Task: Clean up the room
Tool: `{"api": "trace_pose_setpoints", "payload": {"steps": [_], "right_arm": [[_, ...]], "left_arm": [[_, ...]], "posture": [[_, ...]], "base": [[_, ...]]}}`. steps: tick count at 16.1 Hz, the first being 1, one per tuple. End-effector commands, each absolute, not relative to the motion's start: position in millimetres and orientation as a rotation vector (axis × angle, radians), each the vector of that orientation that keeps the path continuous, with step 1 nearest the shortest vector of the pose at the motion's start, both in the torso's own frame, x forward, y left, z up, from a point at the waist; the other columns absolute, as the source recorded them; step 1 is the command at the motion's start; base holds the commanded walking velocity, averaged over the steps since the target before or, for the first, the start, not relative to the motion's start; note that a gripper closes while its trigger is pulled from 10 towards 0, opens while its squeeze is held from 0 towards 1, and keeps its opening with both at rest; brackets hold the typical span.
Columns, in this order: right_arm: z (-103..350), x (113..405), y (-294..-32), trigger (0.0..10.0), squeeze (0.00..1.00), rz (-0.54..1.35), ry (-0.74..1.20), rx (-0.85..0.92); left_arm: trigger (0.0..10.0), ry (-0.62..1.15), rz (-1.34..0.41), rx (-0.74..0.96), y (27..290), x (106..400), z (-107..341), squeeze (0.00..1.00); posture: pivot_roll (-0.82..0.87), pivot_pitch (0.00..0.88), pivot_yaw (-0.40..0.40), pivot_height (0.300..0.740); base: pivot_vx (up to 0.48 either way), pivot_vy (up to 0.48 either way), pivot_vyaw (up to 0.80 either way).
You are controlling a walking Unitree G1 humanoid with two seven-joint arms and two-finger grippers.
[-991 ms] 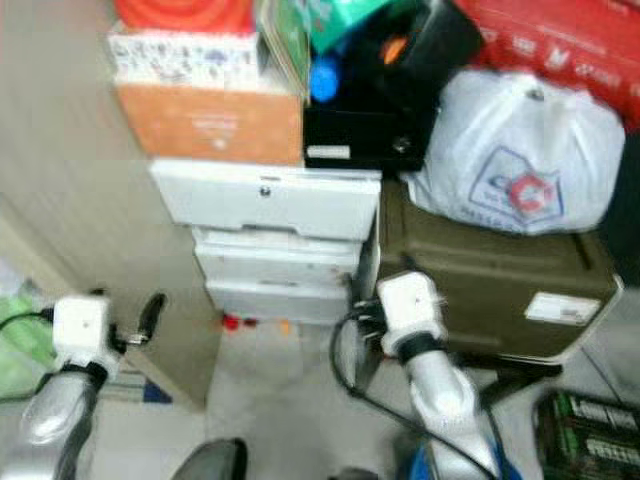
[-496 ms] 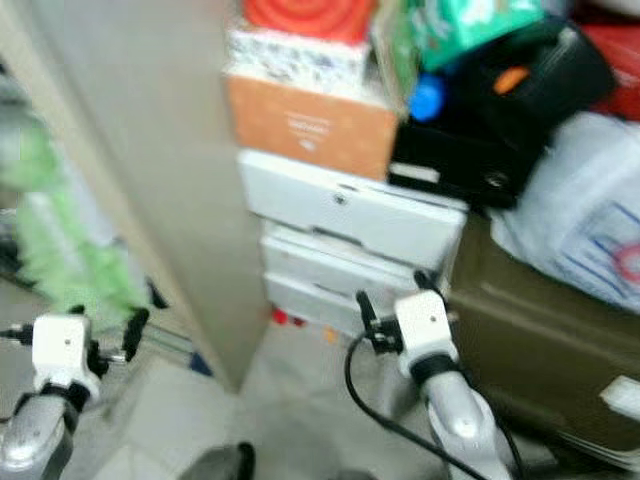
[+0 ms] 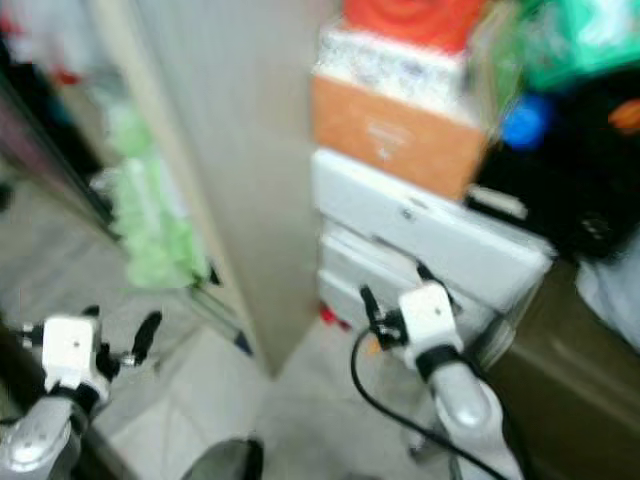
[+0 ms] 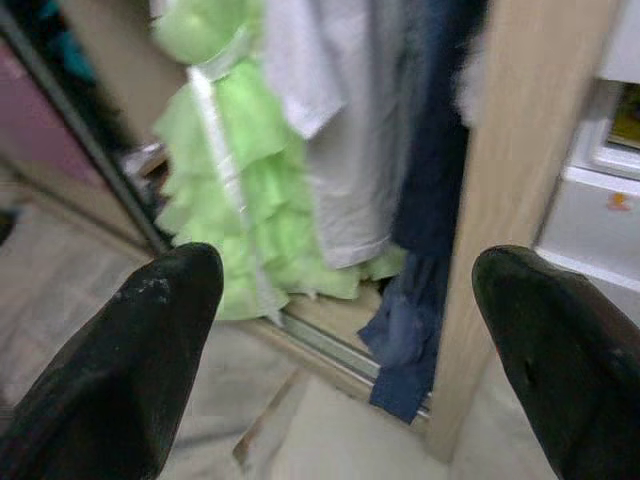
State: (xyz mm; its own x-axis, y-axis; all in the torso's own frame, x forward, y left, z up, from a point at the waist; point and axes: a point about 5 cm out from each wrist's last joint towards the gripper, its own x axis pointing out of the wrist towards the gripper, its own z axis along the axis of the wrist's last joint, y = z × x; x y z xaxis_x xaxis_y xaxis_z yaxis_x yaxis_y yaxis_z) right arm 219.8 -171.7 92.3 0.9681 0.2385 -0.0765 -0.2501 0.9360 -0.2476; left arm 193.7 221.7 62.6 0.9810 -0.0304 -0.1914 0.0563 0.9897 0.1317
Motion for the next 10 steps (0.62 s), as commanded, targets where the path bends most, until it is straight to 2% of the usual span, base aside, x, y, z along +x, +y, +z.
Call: {"api": "trace_pose_setpoints", "payload": {"steps": [1, 10], "right_arm": [[93, 222, -167, 10.0, 0.0, 0.261, 0.042, -0.241], [84, 209, -172, 10.0, 0.0, 0.373, 0.102, -0.204]], "left_arm": [[10.0, 0.195, -0.042, 0.145, 225, 194, 64, 0.0], [10.0, 0.19, -0.053, 0.152, 226, 198, 63, 0.0]], "posture": [[-0.03, 0.105, -0.032, 0.74], [-0.03, 0.089, -0.029, 0.74]], "base": [[0.0, 0.0, 0.8], [0.0, 0.0, 0.8]]}}
